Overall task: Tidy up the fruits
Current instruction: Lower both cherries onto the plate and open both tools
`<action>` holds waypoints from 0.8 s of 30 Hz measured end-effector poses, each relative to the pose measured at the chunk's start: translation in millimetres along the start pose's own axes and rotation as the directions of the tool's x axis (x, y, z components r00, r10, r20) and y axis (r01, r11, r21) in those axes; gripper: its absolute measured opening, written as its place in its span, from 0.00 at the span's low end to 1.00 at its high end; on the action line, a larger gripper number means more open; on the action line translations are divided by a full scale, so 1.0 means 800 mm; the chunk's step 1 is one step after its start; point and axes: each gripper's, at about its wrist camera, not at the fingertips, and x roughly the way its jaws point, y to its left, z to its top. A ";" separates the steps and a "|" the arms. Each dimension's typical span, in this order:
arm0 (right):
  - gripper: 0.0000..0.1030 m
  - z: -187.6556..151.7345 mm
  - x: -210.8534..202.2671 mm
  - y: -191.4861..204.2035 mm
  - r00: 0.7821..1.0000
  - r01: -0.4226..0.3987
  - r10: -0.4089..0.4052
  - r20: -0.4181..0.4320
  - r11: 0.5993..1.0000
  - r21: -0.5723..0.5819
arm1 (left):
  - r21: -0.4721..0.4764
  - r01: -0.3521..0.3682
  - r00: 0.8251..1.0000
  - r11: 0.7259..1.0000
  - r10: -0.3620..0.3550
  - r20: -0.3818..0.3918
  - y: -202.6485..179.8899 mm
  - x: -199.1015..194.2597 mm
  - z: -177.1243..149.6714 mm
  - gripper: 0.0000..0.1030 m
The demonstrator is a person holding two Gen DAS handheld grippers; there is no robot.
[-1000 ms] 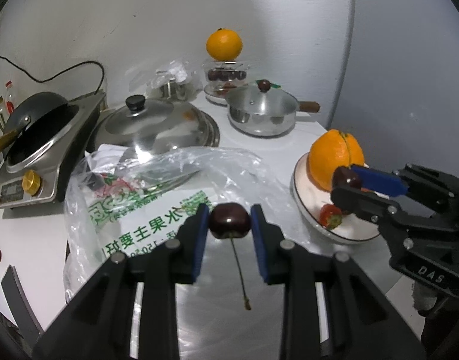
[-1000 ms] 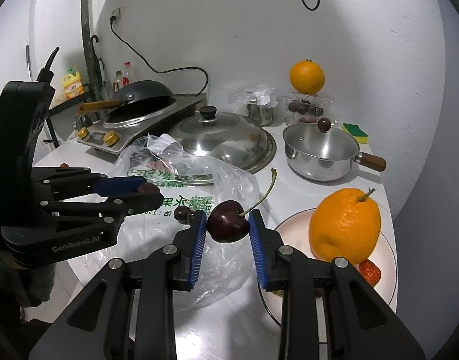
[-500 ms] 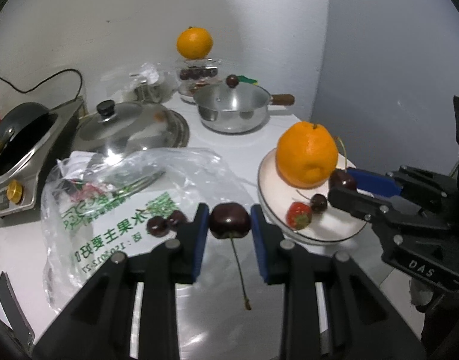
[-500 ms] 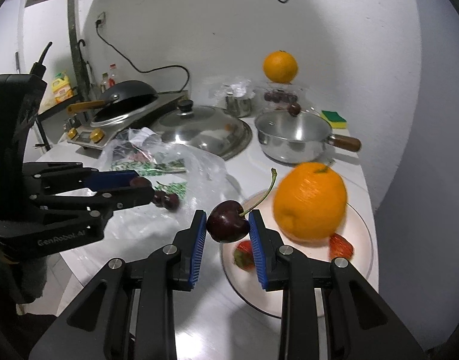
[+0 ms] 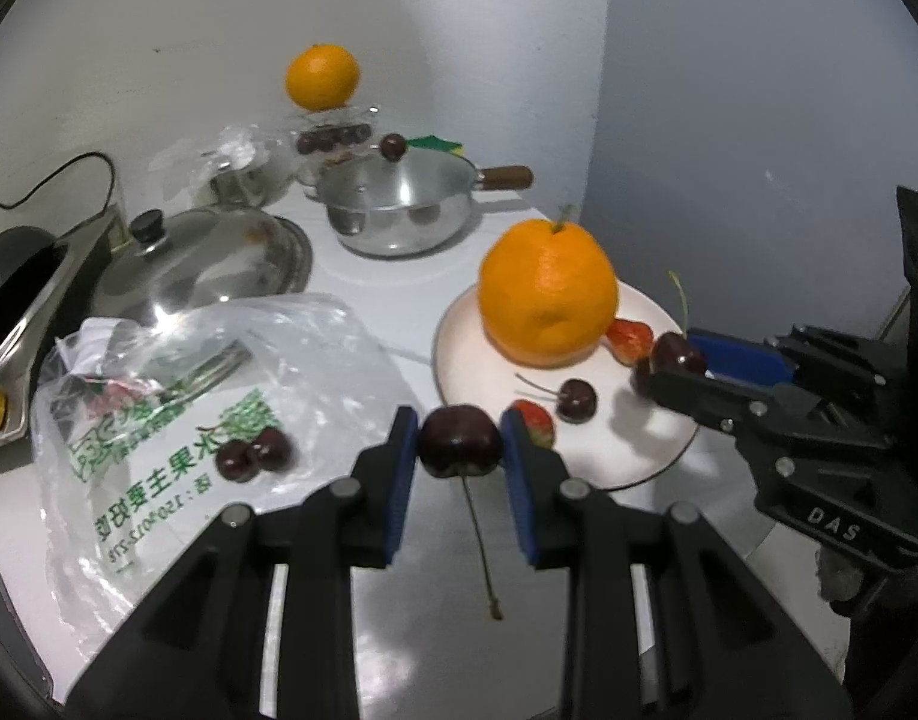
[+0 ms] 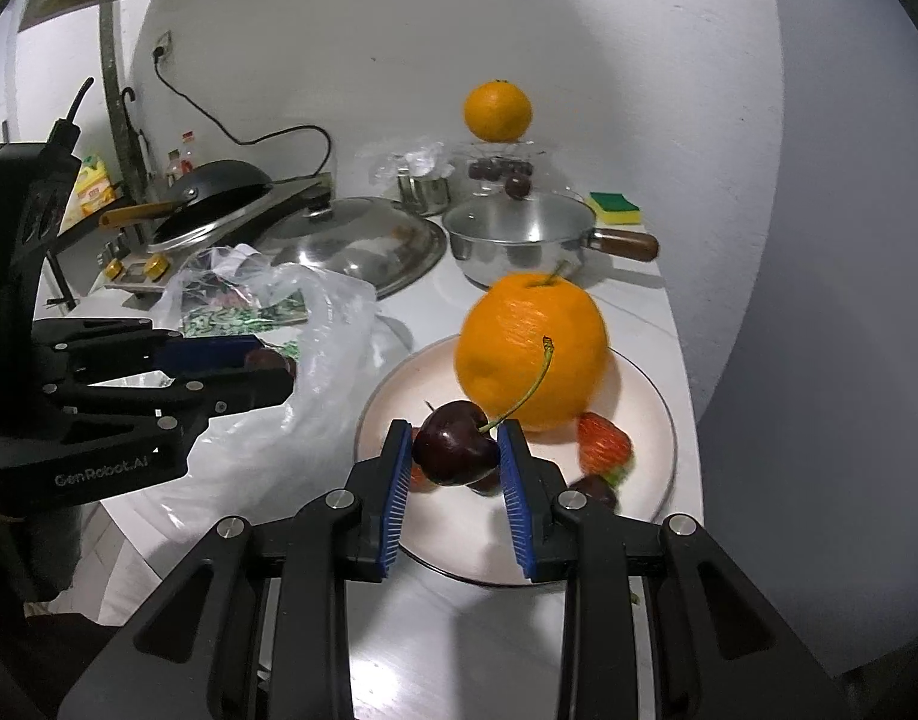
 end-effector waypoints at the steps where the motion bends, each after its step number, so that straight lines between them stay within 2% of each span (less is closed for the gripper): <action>1: 0.30 -0.002 0.000 -0.004 1.000 0.003 -0.003 -0.002 1.000 0.004 | 0.002 0.003 1.000 1.000 -0.003 -0.002 -0.004 0.002 0.000 0.29; 11: 0.30 -0.023 -0.001 -0.033 0.999 0.031 -0.029 -0.027 0.999 0.041 | 0.041 0.058 0.997 0.997 -0.056 -0.047 -0.047 0.031 -0.003 0.29; 24: 0.30 -0.037 0.006 -0.046 0.998 0.043 -0.040 -0.055 0.997 0.061 | 0.068 0.120 0.989 0.990 -0.113 -0.091 -0.074 0.059 -0.005 0.29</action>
